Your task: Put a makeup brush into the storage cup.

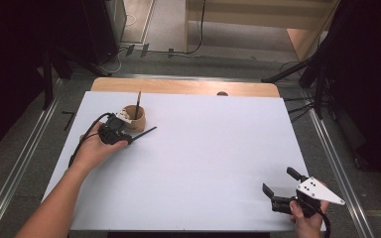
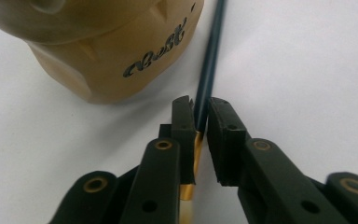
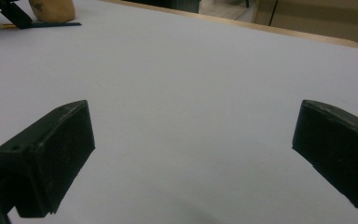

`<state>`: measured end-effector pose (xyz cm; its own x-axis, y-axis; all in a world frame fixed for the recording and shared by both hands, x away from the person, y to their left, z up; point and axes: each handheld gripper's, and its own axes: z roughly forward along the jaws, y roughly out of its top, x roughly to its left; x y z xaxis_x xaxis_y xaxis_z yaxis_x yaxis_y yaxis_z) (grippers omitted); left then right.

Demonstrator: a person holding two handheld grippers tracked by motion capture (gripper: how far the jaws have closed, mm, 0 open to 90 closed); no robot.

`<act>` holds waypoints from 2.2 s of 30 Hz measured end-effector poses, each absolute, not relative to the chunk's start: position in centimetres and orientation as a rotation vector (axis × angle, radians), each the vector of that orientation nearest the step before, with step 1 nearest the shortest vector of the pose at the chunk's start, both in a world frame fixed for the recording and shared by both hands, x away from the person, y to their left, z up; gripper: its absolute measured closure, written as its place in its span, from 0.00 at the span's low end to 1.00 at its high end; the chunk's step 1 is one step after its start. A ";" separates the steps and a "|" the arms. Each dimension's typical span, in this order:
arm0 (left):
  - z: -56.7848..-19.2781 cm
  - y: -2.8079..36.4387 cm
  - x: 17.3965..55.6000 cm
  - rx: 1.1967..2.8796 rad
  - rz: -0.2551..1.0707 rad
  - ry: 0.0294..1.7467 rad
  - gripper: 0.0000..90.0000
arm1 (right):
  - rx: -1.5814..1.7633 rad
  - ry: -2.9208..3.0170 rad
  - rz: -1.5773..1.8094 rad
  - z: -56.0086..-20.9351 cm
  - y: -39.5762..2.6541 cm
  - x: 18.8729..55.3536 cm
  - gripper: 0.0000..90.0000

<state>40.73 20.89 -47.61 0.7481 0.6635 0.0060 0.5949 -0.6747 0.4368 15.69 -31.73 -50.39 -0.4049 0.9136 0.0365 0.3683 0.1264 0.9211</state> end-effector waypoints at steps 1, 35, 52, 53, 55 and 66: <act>-47.6 20.9 40.8 2.539 0.227 0.955 0.94 | 1.235 1.848 1.260 -50.4 -31.7 15.7 0.00; -43.2 19.2 35.7 2.211 0.205 0.793 0.95 | 1.258 1.830 1.241 -49.8 -30.9 15.9 0.00; -43.6 18.7 31.5 2.014 0.138 0.758 0.95 | 1.213 1.823 1.261 -46.2 -27.1 16.6 0.00; -43.6 18.7 31.3 2.002 0.136 0.755 0.95 | 1.211 1.824 1.272 -46.0 -26.8 16.7 0.00; -43.6 18.6 31.0 1.995 0.141 0.752 0.95 | 1.207 1.827 1.277 -45.6 -26.2 16.9 0.00; -43.8 17.3 29.5 1.937 0.089 0.709 0.95 | 1.152 1.864 1.326 -44.3 -22.5 18.9 0.00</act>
<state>29.51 17.31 -43.81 0.8235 0.5128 -0.2427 0.4369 -0.3003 0.8479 18.93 -22.51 -44.27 -0.4647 0.8850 0.0283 0.3170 0.1364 0.9386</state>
